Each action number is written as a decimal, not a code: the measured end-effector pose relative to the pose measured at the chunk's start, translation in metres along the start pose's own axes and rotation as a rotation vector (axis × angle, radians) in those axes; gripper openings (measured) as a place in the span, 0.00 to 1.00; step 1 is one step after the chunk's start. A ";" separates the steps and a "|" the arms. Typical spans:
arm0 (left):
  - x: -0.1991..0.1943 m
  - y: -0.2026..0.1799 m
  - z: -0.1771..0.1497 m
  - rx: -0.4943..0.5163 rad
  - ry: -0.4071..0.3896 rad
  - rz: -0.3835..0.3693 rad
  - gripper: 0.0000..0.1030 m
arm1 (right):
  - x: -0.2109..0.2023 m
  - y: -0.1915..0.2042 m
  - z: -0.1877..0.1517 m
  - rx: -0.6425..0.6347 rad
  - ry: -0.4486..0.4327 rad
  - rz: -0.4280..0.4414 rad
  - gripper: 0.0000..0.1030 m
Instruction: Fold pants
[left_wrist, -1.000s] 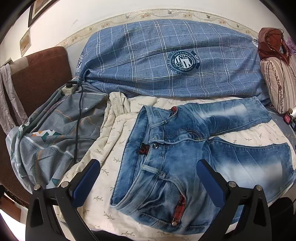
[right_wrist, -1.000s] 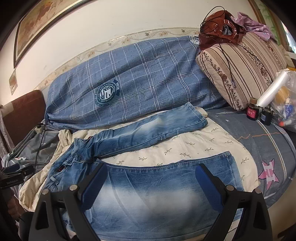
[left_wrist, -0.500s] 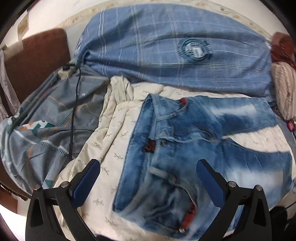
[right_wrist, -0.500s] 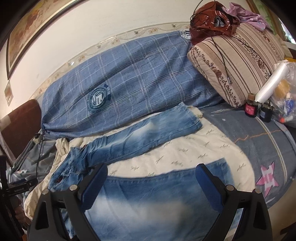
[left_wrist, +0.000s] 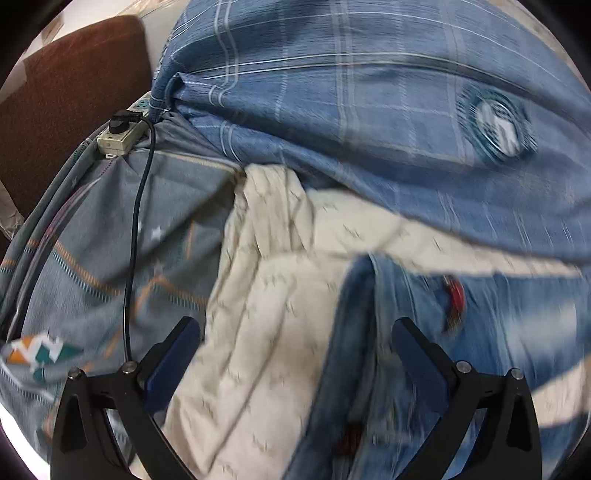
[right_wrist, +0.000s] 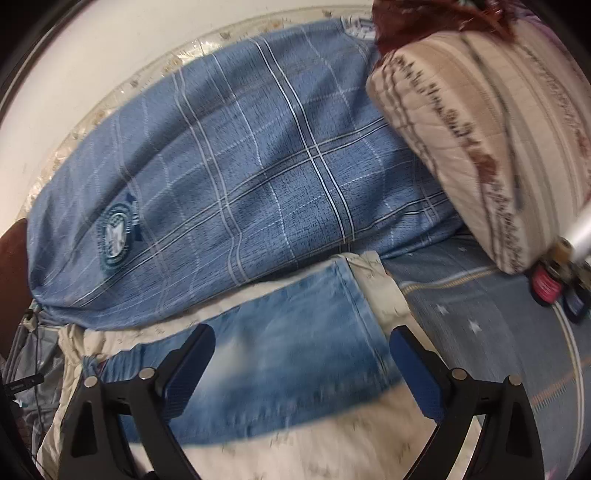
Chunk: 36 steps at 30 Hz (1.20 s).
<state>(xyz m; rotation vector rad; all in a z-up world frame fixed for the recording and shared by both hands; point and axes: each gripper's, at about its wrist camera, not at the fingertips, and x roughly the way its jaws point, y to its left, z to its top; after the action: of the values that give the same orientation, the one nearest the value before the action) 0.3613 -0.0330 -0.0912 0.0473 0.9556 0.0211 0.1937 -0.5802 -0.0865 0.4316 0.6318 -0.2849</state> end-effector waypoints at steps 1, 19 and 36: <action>0.008 0.002 0.008 -0.012 0.010 0.004 1.00 | 0.016 -0.001 0.007 0.005 0.016 -0.006 0.93; 0.125 -0.068 0.039 -0.020 0.210 -0.153 0.60 | 0.155 -0.041 0.039 0.058 0.131 -0.066 0.93; 0.005 -0.061 0.051 0.013 0.000 -0.245 0.14 | 0.069 -0.025 0.024 -0.050 0.007 -0.040 0.23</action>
<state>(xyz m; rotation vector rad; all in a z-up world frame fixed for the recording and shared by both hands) 0.4055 -0.0952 -0.0688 -0.0577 0.9562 -0.2116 0.2493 -0.6216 -0.1194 0.3720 0.6536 -0.3048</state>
